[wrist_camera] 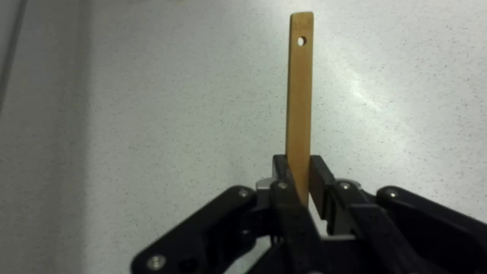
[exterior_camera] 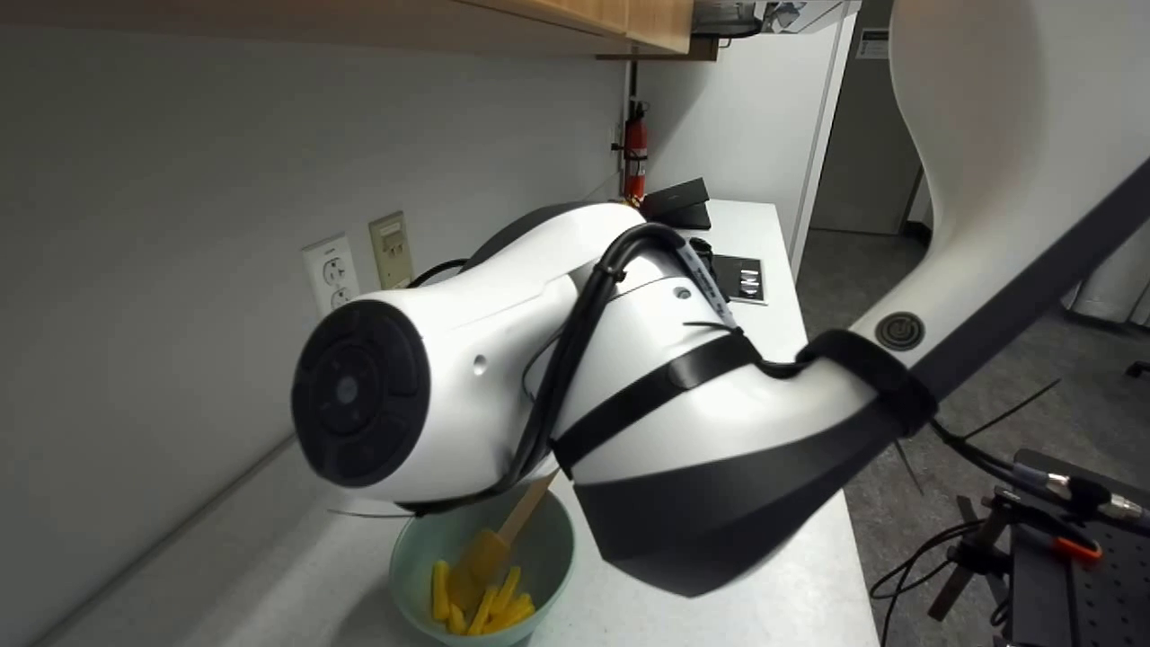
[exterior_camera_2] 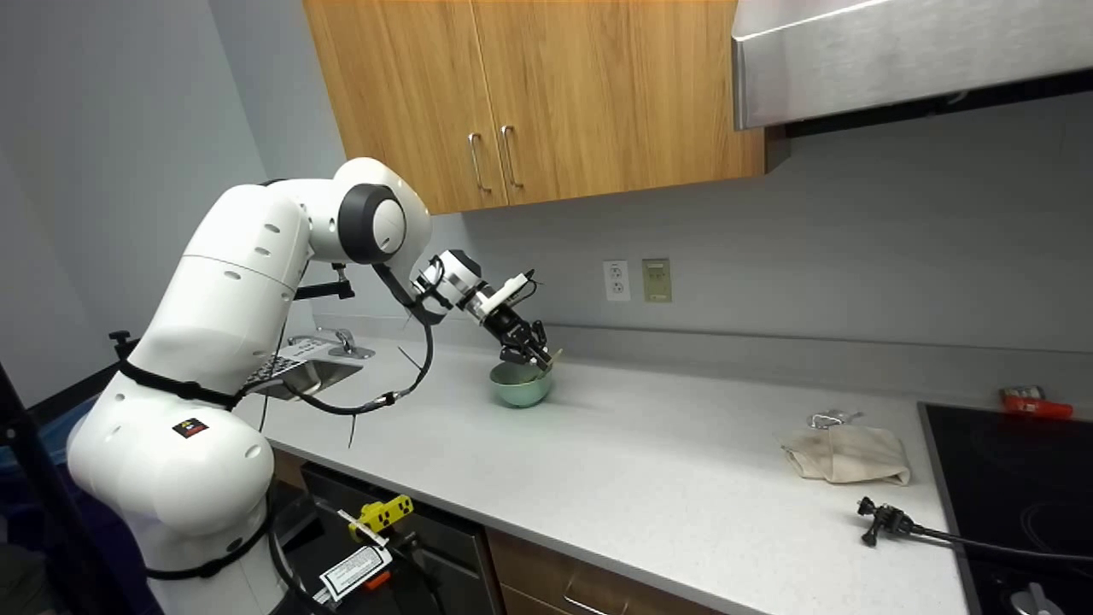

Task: Use the ladle to stir in the bowl

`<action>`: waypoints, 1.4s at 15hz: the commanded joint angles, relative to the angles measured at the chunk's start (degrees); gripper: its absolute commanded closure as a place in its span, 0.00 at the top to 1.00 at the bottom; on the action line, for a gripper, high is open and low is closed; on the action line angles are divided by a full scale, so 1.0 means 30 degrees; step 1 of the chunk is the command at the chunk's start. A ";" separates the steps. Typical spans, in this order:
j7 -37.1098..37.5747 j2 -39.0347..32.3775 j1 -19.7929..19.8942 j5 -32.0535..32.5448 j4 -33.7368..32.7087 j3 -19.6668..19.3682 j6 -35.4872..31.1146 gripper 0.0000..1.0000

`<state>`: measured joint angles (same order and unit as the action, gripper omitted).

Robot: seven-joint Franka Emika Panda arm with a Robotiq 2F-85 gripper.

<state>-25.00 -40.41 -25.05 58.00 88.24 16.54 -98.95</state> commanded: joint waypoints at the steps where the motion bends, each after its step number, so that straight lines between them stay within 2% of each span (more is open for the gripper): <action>1: 0.0583 0.0445 0.0077 0.0120 -0.0216 -0.0175 -0.0704 0.04; 7: 0.0984 0.0422 -0.0450 0.1936 -0.0083 -0.0587 -0.0602 0.04; 13: 0.0577 0.0073 -0.0647 0.2806 -0.0145 -0.0673 0.0121 0.04; 18: -0.0227 -0.0586 -0.0453 0.1921 -0.0606 -0.0406 0.0935 0.04; 21: -0.0762 -0.0789 -0.0063 0.0695 -0.0925 -0.0066 0.0796 0.04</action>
<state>-23.98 -41.45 -26.05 63.58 88.05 15.37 -98.08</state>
